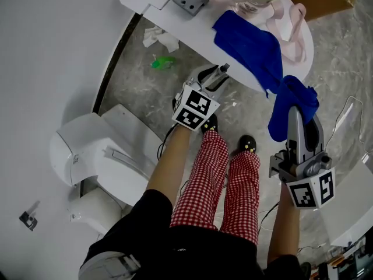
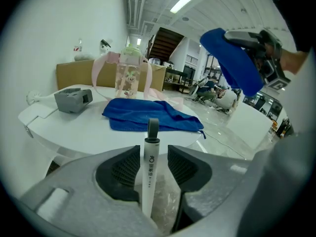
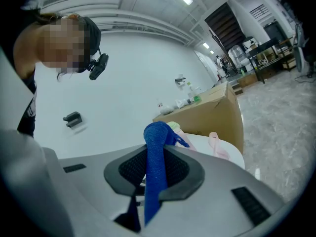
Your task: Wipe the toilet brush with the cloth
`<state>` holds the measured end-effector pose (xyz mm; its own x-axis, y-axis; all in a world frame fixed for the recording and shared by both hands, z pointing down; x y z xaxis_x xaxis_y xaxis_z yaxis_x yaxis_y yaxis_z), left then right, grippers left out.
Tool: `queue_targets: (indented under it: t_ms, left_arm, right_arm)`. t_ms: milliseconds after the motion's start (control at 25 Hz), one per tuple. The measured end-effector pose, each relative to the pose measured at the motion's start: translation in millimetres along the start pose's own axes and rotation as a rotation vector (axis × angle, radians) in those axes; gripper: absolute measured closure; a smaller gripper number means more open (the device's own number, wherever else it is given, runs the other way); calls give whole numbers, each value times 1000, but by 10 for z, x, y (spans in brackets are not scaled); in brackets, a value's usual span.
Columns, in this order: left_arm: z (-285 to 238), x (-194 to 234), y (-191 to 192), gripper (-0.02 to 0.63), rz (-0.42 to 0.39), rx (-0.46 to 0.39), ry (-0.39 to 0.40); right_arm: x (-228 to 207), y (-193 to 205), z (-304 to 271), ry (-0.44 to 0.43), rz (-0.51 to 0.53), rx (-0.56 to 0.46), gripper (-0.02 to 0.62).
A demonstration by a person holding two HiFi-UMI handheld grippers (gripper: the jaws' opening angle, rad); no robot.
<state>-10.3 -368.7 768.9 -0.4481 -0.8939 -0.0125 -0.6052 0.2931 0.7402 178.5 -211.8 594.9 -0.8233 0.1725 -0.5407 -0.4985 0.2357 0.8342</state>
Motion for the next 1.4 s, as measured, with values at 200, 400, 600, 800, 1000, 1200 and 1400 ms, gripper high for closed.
queue_targets:
  t_ms: [200,400,600,800,1000,1200,1400]
  left_arm:
    - [-55,-13,36,445,13,-9,-32]
    - [-62,-25,32,445,23,-18,-65]
    - [-82,-76,21,448,-11,-2,-138]
    - [-75,-54,40,505,-22,-15,-173]
    - [-15,-41,61,509,-23,-14,-181]
    - [135,-78,115,511,-52,-34,-184]
    - [271,-146,201,512,-59,-70,-167]
  right_arm:
    - [-42,-13,28,12,-6,-8,531]
    - [-69,-5,28,20,-17,-9,531]
    - [-71,30,24,23,-30,-11,531]
    - [-45,35,53,28,-30,-7,531]
    - [-43,32,89,35,-30,-13,531]
    - [1,48,122,35,-32,-17,531]
    - [47,77,151,22,-31,-17,531]
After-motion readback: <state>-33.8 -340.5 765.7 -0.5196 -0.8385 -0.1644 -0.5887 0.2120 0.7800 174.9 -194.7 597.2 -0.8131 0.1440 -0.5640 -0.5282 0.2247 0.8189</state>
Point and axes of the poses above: the fingertips, and each gripper's own axes: z backward along the fingers, x to its left, y out of its underside, the point moved 9 cm from there along z, backward along the fingers, and after that the axes turned 12 degrees about -y, right-handed, at the moved point
